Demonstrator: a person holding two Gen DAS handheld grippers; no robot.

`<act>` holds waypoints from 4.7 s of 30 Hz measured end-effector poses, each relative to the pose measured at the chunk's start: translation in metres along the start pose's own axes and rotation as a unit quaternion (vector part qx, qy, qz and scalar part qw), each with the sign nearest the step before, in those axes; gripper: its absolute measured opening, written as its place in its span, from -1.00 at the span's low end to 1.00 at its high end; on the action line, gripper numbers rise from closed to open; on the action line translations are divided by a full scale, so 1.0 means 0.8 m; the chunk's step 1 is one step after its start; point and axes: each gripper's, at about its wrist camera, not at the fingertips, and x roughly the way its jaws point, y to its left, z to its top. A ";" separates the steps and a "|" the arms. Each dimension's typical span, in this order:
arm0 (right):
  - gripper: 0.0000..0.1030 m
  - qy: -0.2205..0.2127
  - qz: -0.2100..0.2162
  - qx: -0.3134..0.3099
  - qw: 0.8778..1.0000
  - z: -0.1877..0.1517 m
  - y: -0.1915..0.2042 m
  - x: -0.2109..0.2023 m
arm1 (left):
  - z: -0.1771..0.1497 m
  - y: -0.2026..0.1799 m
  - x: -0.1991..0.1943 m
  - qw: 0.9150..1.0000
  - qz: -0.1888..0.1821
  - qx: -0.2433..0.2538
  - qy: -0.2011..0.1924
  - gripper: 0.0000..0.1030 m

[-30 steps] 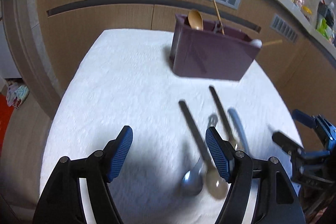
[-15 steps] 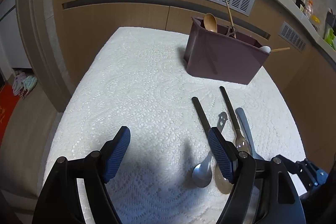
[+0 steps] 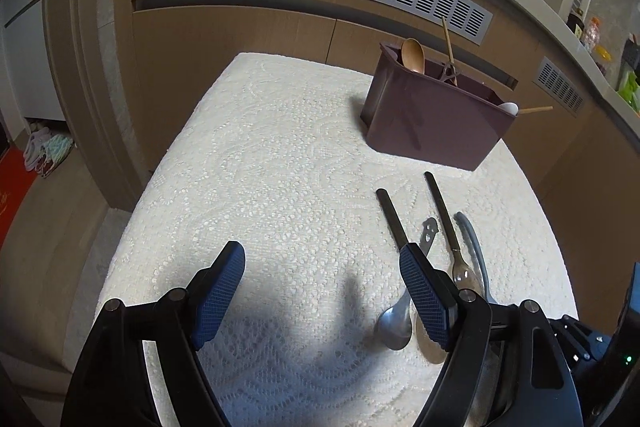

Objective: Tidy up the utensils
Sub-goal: 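Reach the right tool to the light blue plastic spoon and grasp it, then grasp a dark spoon with the left tool while the right tool holds the blue spoon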

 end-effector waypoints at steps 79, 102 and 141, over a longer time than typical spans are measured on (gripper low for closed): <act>-0.85 -0.150 0.037 0.093 0.984 0.059 -0.133 -0.116 | 0.026 -0.149 -0.026 0.981 -0.052 0.162 -0.089 -0.59; -0.85 -0.122 0.023 0.080 0.989 0.061 -0.134 -0.095 | 0.032 -0.117 0.008 0.988 -0.076 0.128 -0.032 -0.89; -0.85 -0.113 0.039 0.076 0.990 0.038 -0.133 -0.084 | 0.034 -0.160 0.144 0.954 -0.045 0.121 0.270 -0.25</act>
